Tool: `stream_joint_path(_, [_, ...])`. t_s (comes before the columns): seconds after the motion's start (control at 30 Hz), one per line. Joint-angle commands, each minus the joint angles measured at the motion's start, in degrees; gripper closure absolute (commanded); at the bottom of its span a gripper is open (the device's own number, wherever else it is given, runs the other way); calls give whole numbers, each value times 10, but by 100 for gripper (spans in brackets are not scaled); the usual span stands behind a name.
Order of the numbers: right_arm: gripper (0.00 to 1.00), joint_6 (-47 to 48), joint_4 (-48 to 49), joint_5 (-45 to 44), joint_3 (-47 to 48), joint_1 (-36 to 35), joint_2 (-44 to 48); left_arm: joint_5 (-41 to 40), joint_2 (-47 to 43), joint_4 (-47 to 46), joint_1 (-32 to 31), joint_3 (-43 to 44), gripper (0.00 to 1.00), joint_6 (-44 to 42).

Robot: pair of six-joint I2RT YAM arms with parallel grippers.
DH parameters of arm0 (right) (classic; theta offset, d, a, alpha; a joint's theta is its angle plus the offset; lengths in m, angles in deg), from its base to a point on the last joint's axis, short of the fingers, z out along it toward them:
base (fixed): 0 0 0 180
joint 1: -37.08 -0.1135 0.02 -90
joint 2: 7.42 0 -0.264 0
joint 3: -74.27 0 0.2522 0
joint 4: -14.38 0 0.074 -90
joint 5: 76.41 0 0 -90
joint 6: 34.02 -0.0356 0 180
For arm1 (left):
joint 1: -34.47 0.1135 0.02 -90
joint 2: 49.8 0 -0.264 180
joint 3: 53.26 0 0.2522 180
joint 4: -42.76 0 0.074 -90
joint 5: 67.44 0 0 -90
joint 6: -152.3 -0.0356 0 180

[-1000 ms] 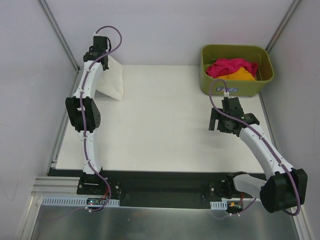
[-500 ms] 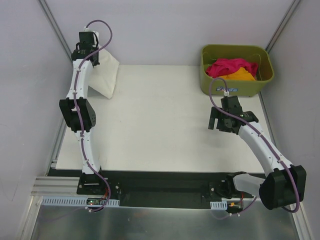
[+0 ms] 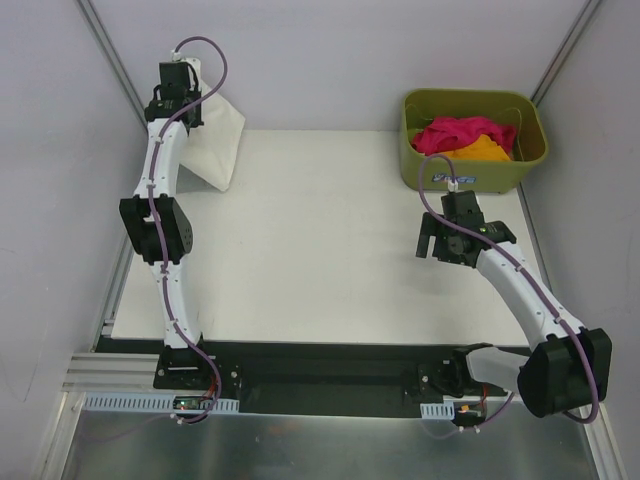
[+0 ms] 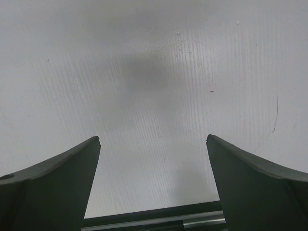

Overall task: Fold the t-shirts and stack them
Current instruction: Put the neatly folded tshirt into the corner of the board with the left arm

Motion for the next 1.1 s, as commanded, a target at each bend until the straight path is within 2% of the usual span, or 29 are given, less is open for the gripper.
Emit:
stream_joint_path(0.0, [3, -12, 1, -9, 20, 2, -3, -41, -41, -101, 1, -16, 100, -2])
stream_joint_path(0.4, [3, -18, -6, -1, 33, 0, -37, -7, -7, -141, 58, -53, 100, -23])
stream_joint_path(0.47, [3, -20, -9, -1, 36, -2, -39, -9, 12, -143, 70, -51, 94, -18])
stream_joint_path(0.53, [3, -22, -13, -6, 38, -5, -40, -24, 30, -145, 75, -51, 85, -14])
stream_joint_path(0.57, [3, -23, -15, -8, 38, -5, -39, -37, 38, -146, 78, -45, 63, -18])
stream_joint_path(0.6, [3, -23, -19, -10, 38, -5, -39, -65, 44, -146, 78, -42, 46, -20])
stream_joint_path(0.63, [3, -23, -21, -11, 39, -6, -38, -73, 51, -146, 78, -39, 21, -20])
stream_joint_path(0.67, [3, -25, -23, -12, 40, -7, -38, -75, 50, -146, 78, -42, 1, -18])
stream_joint_path(0.93, [3, -29, -23, -6, 28, -15, -2, -37, -13, -145, 78, -95, 1, 32])
stream_joint_path(1.07, [3, -29, -16, -1, 6, -15, 30, 21, -72, -145, 78, -196, 1, 87])
